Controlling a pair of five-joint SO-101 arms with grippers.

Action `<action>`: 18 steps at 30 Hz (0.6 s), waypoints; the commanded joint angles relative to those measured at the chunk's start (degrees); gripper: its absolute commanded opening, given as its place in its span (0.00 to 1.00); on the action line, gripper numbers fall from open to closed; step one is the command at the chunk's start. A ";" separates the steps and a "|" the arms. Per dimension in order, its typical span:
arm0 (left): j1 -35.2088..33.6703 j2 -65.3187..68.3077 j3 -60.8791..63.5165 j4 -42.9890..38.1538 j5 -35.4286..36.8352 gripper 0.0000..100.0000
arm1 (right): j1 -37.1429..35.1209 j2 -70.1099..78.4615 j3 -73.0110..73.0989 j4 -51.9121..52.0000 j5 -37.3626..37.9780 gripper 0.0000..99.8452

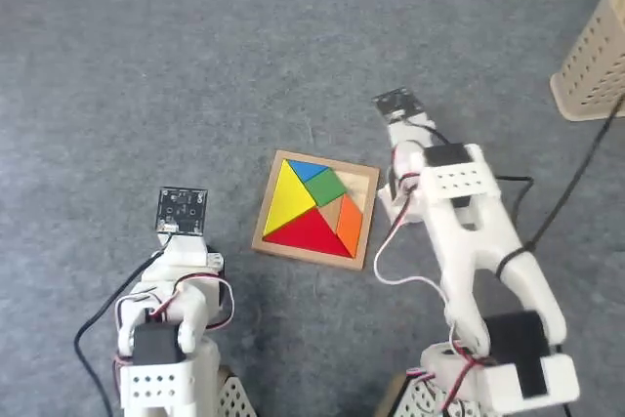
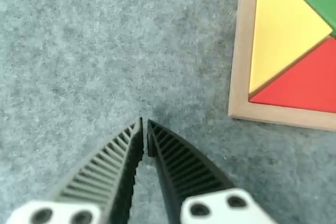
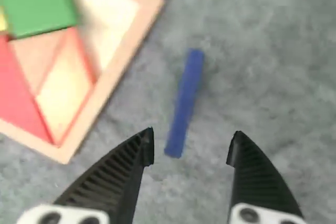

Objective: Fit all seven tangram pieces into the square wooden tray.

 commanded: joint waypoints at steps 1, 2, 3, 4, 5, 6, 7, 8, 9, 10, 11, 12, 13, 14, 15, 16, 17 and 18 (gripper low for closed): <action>0.26 -1.05 -0.57 0.35 -0.18 0.02 | -3.38 -3.65 0.70 -1.54 -1.05 0.23; 0.26 -1.05 -0.57 0.35 -0.18 0.02 | -3.65 -3.65 1.49 -2.33 -0.97 0.23; 0.26 -1.05 -0.57 0.35 -0.18 0.02 | -3.74 -3.74 2.02 -2.95 -0.97 0.23; 0.26 -1.05 -0.57 0.35 -0.18 0.02 | -3.74 -3.74 2.37 -3.21 -0.97 0.23; 0.26 -1.05 -0.57 0.35 -0.18 0.02 | -3.65 -3.74 2.46 -3.21 -0.97 0.23; 0.26 -1.05 -0.57 0.35 -0.18 0.02 | -3.56 -4.00 2.46 -3.03 -0.97 0.23; 0.26 -1.05 -0.57 0.35 -0.18 0.02 | -3.56 -4.26 2.55 -2.95 -0.97 0.23; 0.26 -1.05 -0.57 0.35 -0.18 0.02 | -3.56 -4.35 2.55 -2.86 -0.97 0.23; 0.26 -1.05 -0.57 0.35 -0.18 0.02 | -3.56 -4.35 2.55 -2.86 -0.97 0.23; 0.26 -1.05 -0.57 0.35 -0.18 0.02 | -3.56 -4.35 2.55 -2.86 -0.97 0.23; 0.26 -1.05 -0.57 0.35 -0.18 0.02 | -3.47 -4.26 2.55 -2.86 -0.97 0.23; 0.26 -1.05 -0.57 0.35 -0.18 0.02 | -3.38 -4.26 2.64 -2.77 -0.97 0.23; 0.26 -1.05 -0.57 0.35 -0.18 0.02 | -3.21 -4.26 2.81 -2.15 -0.97 0.23; 0.26 -1.05 -0.57 0.35 -0.18 0.02 | -2.68 -4.35 2.90 -1.27 -0.97 0.23; 0.26 -1.05 -0.57 0.35 -0.18 0.02 | -2.24 -4.44 2.90 -0.57 -1.05 0.23; 0.26 -1.05 -0.57 0.35 -0.18 0.02 | -1.63 -4.44 2.90 -0.13 -1.14 0.23; 0.26 -1.05 -0.57 0.35 -0.18 0.02 | -1.01 -4.44 2.90 0.04 -1.76 0.22; 0.26 -1.05 -0.57 0.35 -0.18 0.02 | -0.57 -4.44 2.99 -0.04 -2.81 0.21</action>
